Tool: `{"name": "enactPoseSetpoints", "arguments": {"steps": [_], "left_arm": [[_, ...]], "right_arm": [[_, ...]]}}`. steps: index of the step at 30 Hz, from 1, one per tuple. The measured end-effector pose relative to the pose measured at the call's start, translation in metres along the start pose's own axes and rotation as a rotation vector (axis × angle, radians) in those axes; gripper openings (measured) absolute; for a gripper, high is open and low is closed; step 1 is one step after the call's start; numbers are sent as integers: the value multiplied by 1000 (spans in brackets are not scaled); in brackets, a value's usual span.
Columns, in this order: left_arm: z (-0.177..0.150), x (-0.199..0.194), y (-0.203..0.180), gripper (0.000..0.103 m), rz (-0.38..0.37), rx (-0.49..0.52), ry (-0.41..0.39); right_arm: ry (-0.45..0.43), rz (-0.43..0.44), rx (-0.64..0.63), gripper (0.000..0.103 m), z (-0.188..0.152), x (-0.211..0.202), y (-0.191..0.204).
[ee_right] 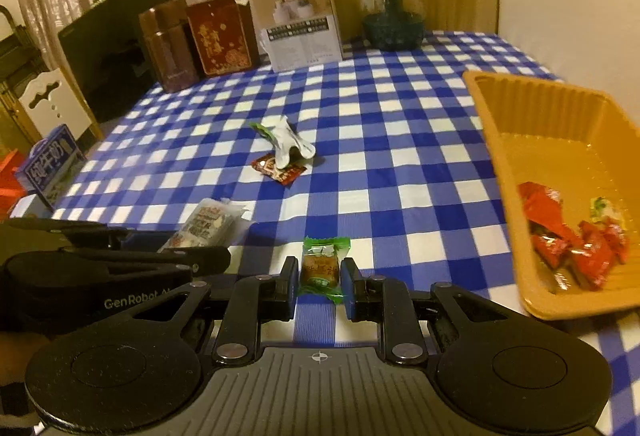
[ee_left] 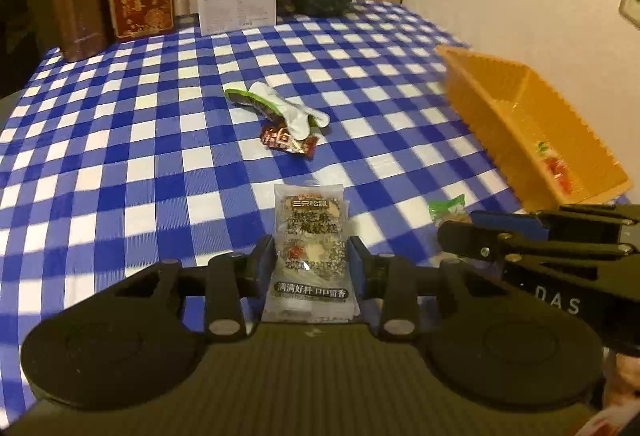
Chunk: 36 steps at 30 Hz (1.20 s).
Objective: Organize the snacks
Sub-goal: 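Lift both held snacks and carry them toward the orange tray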
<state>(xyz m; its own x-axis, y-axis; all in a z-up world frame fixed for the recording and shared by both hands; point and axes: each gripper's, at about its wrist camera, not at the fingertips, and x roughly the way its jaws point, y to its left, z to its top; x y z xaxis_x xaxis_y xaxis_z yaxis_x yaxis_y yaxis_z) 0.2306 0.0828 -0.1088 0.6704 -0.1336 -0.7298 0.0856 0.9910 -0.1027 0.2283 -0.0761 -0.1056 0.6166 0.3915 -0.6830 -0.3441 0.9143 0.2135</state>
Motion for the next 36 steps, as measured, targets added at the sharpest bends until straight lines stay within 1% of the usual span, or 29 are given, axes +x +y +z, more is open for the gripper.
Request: {"name": "enactPoseSetpoints", "arguments": {"steps": [6, 11, 18, 27, 36], "left_arm": [[-3, -41, -22, 35, 3, -31, -33], [-7, -72, -45, 35, -9, -55, -59], [-13, -101, -72, 35, -21, -78, -81], [-17, -122, -92, 35, -29, -104, -91], [-15, -130, -104, 35, -45, -107, -106]], "right_arm": [[-27, 0, 10, 23, -5, -41, -3], [-50, -1, 29, 23, -9, -73, -6], [-80, -10, 32, 23, -17, -114, -11], [-114, -29, 52, 23, -25, -148, -26], [-143, -47, 68, 23, -24, -166, -36]]}}
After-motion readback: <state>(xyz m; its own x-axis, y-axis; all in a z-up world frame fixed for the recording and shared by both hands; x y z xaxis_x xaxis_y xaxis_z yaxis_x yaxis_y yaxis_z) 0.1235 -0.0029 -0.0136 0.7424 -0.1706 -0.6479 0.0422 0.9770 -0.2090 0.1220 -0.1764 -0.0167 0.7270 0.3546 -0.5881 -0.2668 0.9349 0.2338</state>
